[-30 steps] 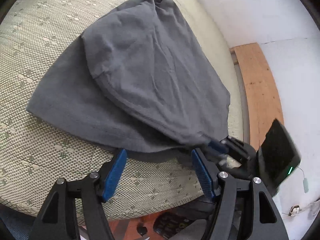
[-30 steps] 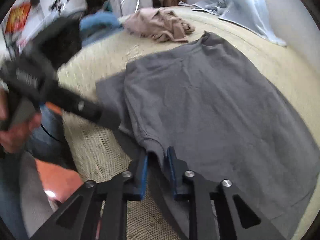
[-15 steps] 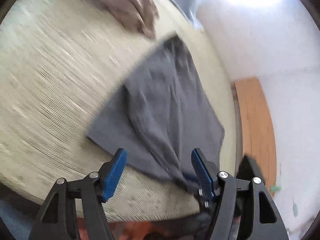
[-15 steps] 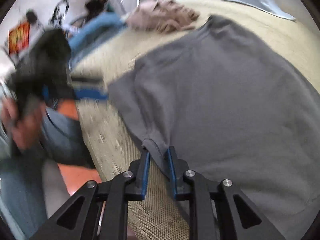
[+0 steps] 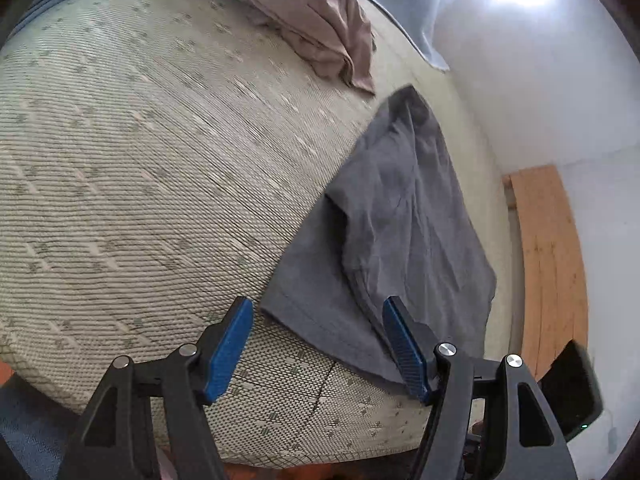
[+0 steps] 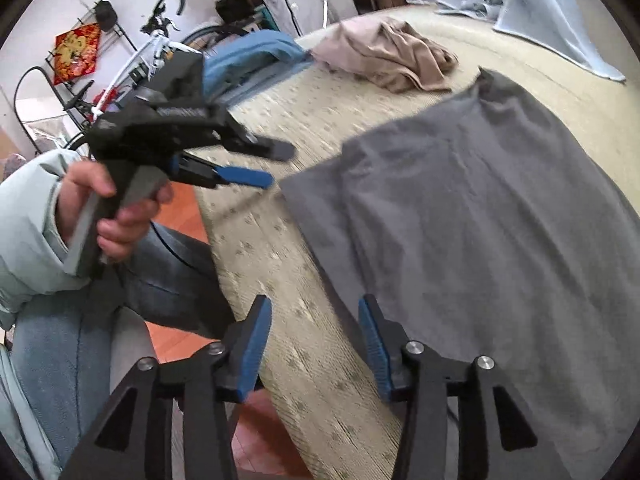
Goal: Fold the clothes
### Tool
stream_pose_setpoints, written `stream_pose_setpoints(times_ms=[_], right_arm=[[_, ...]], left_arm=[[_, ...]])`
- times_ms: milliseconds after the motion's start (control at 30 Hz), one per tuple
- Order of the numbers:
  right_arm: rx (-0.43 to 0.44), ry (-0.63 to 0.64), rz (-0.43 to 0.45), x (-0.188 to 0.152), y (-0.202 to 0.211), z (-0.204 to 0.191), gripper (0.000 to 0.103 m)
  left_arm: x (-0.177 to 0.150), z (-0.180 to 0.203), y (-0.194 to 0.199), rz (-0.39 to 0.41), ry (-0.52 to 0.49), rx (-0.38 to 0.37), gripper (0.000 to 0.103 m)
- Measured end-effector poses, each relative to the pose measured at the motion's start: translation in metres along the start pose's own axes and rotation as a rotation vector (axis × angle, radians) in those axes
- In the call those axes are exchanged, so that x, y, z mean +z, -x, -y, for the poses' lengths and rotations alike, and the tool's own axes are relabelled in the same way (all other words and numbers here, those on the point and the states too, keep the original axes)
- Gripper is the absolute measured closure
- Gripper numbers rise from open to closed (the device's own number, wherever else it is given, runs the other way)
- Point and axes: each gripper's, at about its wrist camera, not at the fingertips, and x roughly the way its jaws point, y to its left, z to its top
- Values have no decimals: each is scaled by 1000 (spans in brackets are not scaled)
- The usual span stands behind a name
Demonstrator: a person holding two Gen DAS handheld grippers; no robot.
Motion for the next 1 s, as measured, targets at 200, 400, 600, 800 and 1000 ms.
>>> stream_pose_setpoints(times_ms=[200,400,600,800,1000], right_arm=[[-39,16,65,9,-4,-11,51],[-120,74,102,16,-12,-24,50],[-212,175,100,19,-31,-47,49],[-397,266,139,27,-54,-69,45],[-569,393,208,35,-78,-99,32]], left_arm=[[2,-5,2,5,-11,16,35],[3,-11,1,-2,7,15,86],[4,-13,13,36,8,-24,98],[2,-12,20,35,4,-95,101],[11,-4,24,25,2,-175,101]])
